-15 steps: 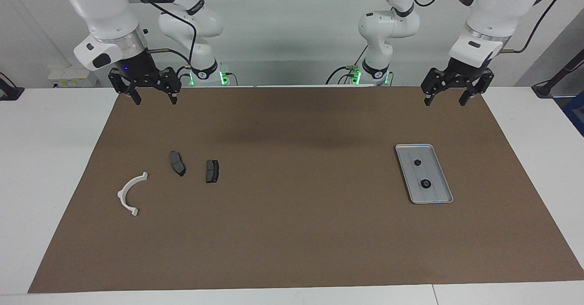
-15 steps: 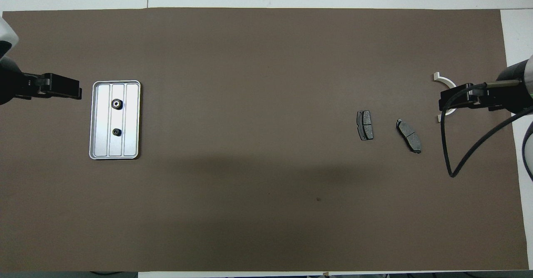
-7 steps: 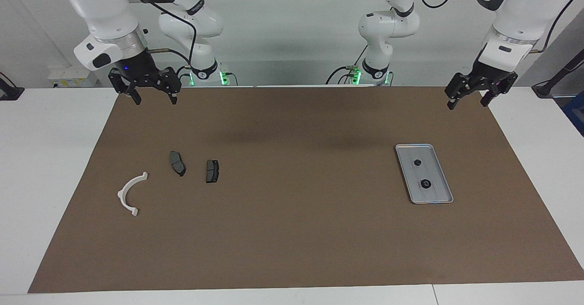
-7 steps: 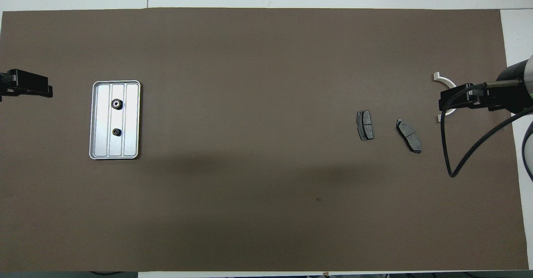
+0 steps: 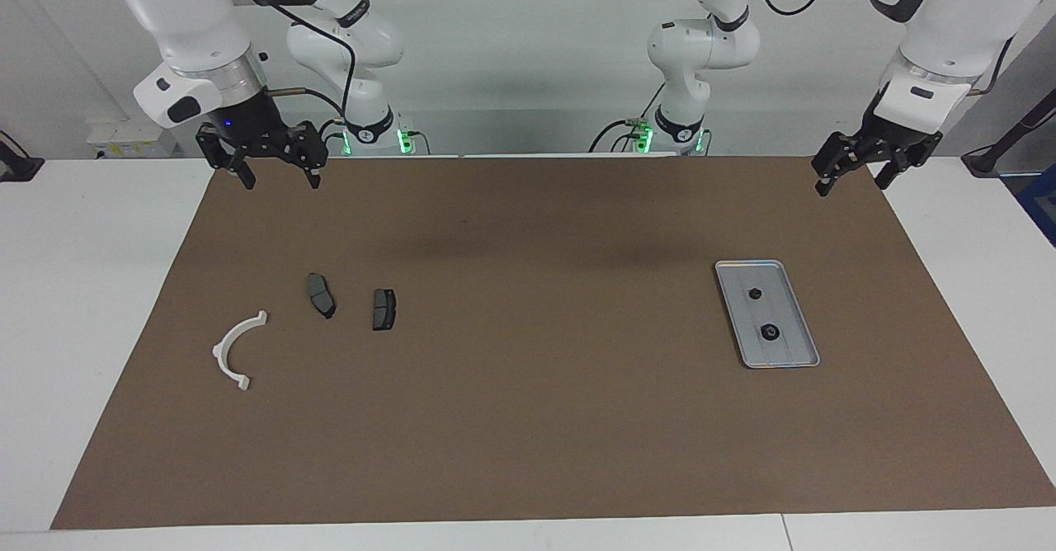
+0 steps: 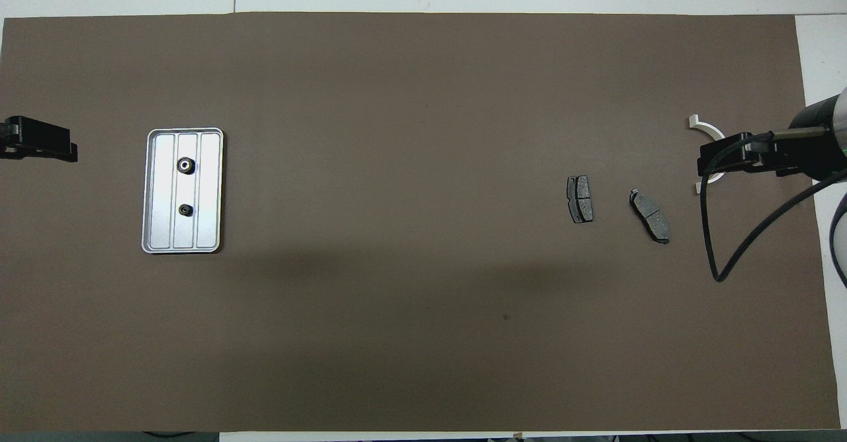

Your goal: Pick bearing gear from pile to tray

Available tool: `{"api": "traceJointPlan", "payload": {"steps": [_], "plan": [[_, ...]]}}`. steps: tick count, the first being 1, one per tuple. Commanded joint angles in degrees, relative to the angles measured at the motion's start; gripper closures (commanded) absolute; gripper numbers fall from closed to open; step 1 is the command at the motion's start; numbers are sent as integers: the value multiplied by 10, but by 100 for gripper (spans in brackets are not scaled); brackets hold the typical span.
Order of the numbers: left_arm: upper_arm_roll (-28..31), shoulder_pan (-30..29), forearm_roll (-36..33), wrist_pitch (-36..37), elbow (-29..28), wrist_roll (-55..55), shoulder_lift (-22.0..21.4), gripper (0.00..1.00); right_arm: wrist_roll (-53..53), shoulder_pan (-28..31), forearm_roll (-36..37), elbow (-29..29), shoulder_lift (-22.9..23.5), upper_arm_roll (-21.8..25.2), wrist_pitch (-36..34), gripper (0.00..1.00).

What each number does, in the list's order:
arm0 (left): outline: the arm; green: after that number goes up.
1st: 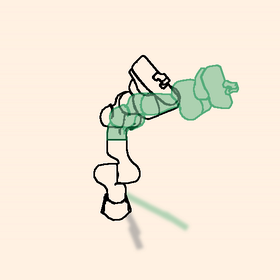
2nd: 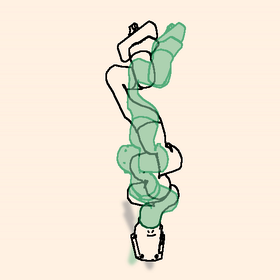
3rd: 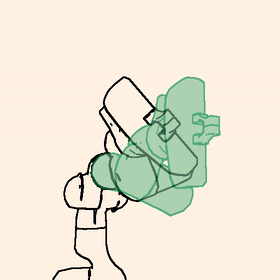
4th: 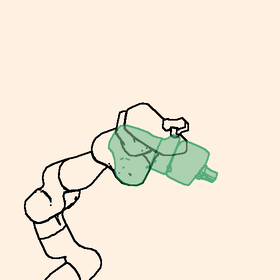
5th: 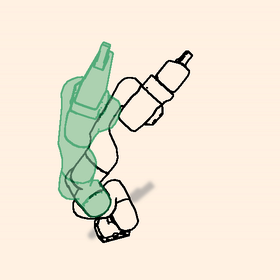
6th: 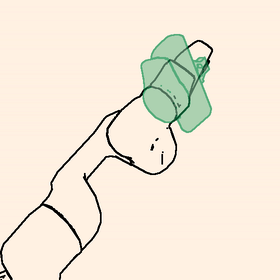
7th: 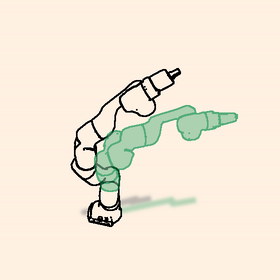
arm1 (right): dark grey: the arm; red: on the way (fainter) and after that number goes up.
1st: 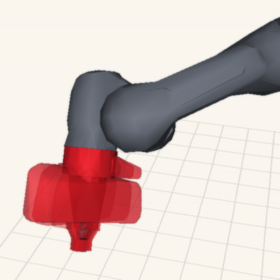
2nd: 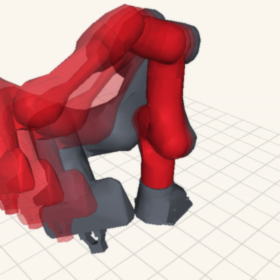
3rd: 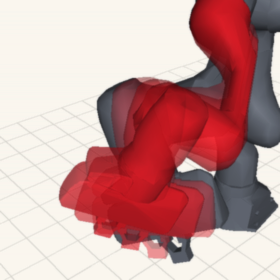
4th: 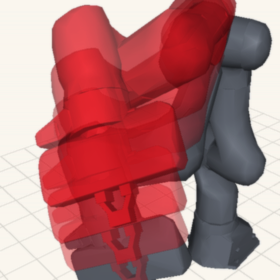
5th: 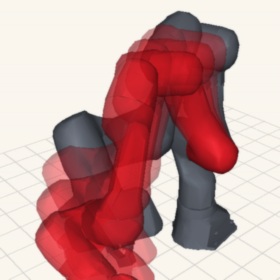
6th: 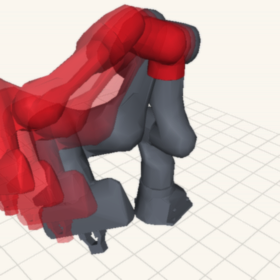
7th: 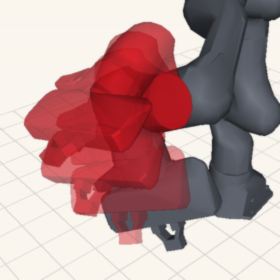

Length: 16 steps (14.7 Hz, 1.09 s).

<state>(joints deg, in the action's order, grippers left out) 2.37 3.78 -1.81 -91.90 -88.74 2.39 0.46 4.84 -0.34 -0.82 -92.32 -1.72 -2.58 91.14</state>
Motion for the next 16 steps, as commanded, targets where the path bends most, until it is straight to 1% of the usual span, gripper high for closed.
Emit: {"api": "traceJointPlan", "payload": {"steps": [1, 4, 8, 16], "plan": [[7, 10, 0, 15, 9, -10, 0, 0, 1, 5, 6, -8, -7, -3, 11, 0], [8, 8, 1, 31, 6, -20, -4, 0, 1, 5, 6, -8, -7, -3, 11, 0], [11, 8, 8, 31, 11, -22, -4, 0, 2, 5, 6, -8, -7, -2, 11, 0], [7, 16, 9, 37, 1, -34, -9, 0, 1, 5, 5, -8, -7, -2, 11, 0]]}}
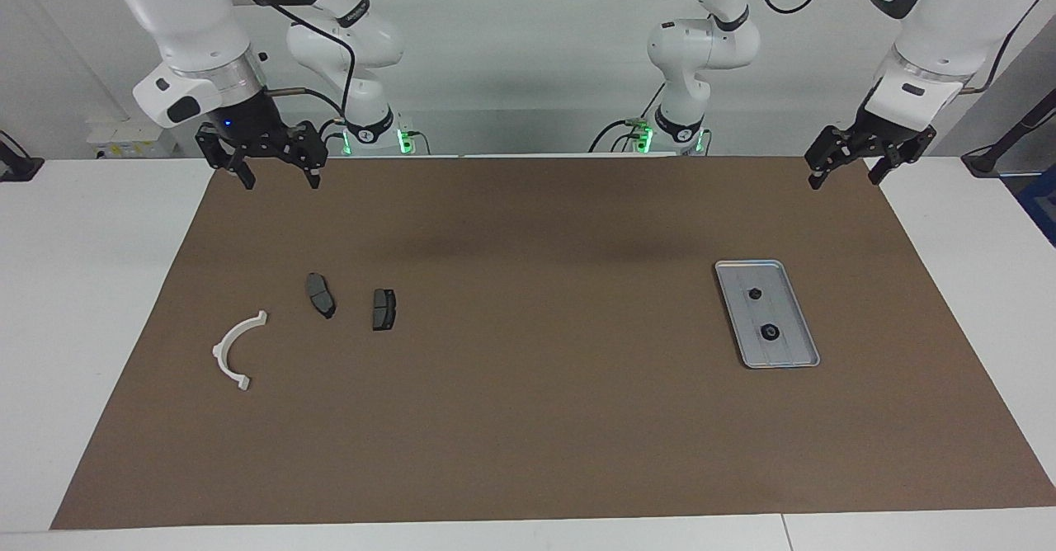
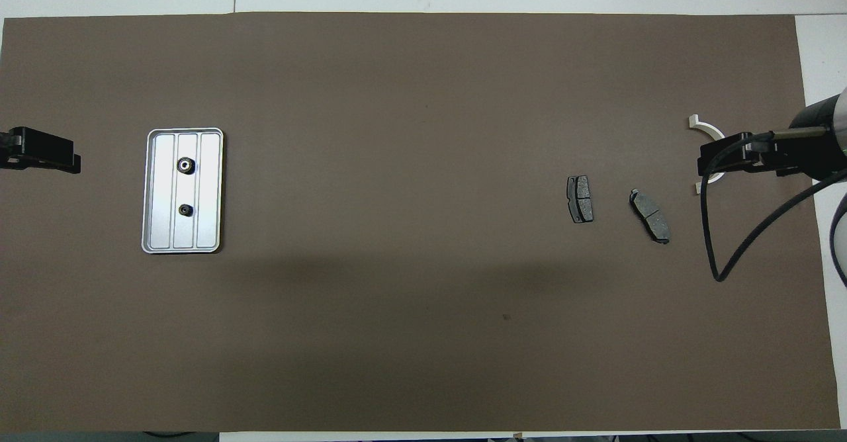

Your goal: Pick bearing gear from pile to tray

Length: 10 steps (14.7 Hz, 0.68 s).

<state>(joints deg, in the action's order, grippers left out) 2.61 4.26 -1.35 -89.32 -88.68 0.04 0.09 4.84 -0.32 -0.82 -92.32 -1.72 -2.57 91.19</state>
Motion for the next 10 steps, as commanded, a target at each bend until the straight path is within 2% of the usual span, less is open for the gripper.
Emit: {"api": "traceJointPlan", "payload": {"steps": [1, 3, 10], "plan": [[3, 12, 6, 12, 1, -11, -5, 0, 1, 5, 5, -8, -7, -2, 10, 0], [5, 12, 26, 11, 1, -16, -5, 0, 1, 5, 5, -8, -7, -2, 10, 0], [-1, 12, 28, 10, 1, -17, -5, 0, 1, 4, 5, -8, -7, -2, 10, 0]]}}
